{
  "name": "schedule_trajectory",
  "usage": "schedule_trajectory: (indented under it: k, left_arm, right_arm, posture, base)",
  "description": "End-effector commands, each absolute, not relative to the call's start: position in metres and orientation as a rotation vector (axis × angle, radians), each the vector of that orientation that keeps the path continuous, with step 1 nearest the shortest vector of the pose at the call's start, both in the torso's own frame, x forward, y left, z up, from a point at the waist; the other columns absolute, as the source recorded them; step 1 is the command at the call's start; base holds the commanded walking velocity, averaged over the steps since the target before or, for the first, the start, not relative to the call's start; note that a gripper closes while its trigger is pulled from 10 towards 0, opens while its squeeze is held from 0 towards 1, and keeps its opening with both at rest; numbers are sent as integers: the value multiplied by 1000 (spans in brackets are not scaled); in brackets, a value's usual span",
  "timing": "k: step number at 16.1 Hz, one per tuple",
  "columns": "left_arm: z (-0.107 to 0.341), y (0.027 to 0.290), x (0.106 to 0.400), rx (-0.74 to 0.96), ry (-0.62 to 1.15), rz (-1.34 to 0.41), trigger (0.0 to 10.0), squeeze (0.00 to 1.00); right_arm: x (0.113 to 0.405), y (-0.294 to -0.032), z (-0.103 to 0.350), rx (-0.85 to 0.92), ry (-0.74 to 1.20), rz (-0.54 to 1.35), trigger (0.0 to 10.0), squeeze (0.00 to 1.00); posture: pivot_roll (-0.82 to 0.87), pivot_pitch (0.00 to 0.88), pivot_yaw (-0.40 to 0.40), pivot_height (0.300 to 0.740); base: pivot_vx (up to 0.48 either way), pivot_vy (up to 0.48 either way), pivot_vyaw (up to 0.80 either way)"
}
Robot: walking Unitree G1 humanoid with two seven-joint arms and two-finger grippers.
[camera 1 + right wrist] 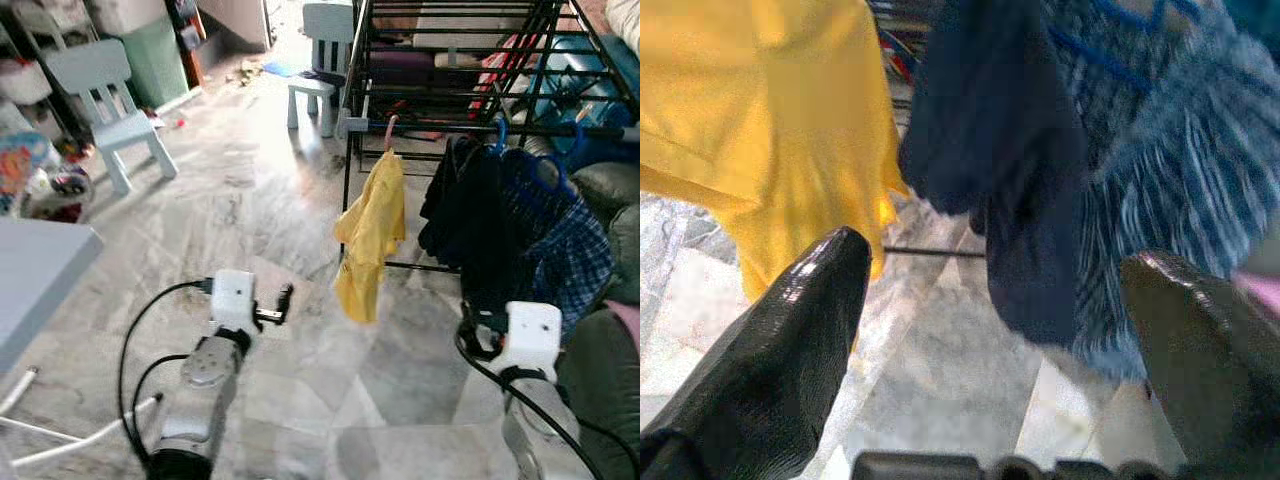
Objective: Hang hanger
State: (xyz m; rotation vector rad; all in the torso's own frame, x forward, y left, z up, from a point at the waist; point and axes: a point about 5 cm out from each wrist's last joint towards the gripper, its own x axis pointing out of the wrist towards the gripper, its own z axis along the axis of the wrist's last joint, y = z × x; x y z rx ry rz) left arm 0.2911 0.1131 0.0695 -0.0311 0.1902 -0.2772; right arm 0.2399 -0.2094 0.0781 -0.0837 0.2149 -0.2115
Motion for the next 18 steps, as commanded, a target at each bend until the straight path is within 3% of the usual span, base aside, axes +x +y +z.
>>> schedule_trajectory:
  k: [1, 5, 8, 11, 15, 18]
  left_arm:
    - [71, 107, 294, 2, 180, -301, 10000, 0]
    - [76, 118, 303, 94, 155, -264, 10000, 0]
    - [78, 141, 308, 119, 136, -196, 10000, 0]
    - [68, 143, 302, 97, 163, -169, 10000, 0]
    - [84, 159, 294, 73, 91, -41, 10000, 0]
    - [83, 167, 276, 91, 95, -43, 10000, 0]
  right_arm:
    - [239, -208, 83, -71, 185, -211, 10000, 0]
    - [241, -198, 79, -75, 202, -178, 10000, 0]
    - [267, -173, 83, -96, 204, -79, 10000, 0]
    - [267, -166, 87, -112, 180, -32, 10000, 0]
    - [253, -191, 102, -138, 139, -62, 10000, 0]
    - [241, -203, 106, -142, 141, -70, 10000, 0]
  posture:
    - [-98, 14, 116, 740]
    - [-71, 0, 117, 740]
    - [-66, 19, 84, 740]
    - [-103, 2, 89, 740]
    - [-136, 0, 50, 740]
    - [-110, 22, 43, 740]
  base:
    - [0, 0, 0]
    - [0, 0, 0]
    - [0, 0, 0]
    - [0, 0, 0]
    - [0, 0, 0]
    - [0, 0, 0]
